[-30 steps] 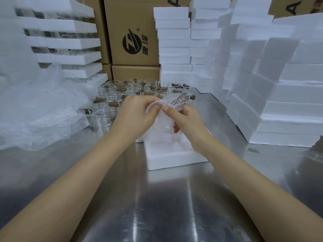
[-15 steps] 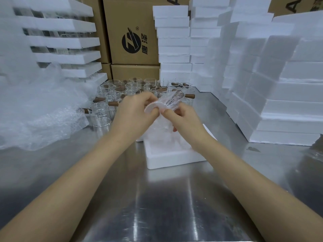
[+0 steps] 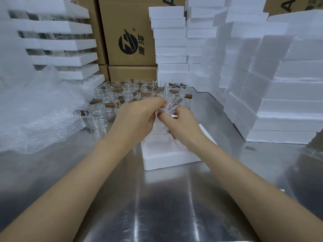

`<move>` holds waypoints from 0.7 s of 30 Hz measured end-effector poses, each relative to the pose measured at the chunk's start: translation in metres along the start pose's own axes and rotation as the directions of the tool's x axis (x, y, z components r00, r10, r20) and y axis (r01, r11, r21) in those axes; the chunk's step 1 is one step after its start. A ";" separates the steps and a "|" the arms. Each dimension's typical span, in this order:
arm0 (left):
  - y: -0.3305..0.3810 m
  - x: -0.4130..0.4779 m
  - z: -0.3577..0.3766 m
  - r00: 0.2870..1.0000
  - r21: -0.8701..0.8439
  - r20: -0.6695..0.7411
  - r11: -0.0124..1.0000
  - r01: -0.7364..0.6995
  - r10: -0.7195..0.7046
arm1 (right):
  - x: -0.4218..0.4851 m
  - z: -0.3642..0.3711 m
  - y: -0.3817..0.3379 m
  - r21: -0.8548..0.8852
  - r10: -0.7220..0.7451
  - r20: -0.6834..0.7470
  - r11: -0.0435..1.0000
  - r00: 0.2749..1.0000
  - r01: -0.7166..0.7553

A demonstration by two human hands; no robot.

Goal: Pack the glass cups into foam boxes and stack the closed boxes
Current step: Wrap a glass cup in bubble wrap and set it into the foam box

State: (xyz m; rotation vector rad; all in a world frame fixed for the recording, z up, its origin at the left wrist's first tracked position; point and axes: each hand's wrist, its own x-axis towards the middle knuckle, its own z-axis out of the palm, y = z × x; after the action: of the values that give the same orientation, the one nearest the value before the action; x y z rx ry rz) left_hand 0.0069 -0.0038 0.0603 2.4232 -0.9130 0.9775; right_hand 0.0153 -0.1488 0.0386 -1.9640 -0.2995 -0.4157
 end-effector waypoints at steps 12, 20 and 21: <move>-0.011 0.003 -0.003 0.983 -0.139 0.047 0.974 0.181 -0.176 | -0.002 -0.003 -0.003 0.093 0.009 0.079 0.996 0.997 -0.016; -0.009 0.004 0.000 0.960 -0.151 -0.017 0.950 0.274 -0.280 | -0.004 0.001 -0.003 -0.061 -0.051 0.067 0.997 0.996 0.055; -0.008 0.004 0.001 0.953 -0.172 -0.024 0.941 0.293 -0.301 | -0.004 0.001 -0.003 -0.068 -0.051 0.063 0.996 0.997 0.055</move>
State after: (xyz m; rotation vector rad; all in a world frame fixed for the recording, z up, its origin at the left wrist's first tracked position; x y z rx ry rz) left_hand 0.0150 -0.0002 0.0612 2.2972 -0.5630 0.8119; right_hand 0.0110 -0.1470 0.0390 -2.0428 -0.3814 -0.4055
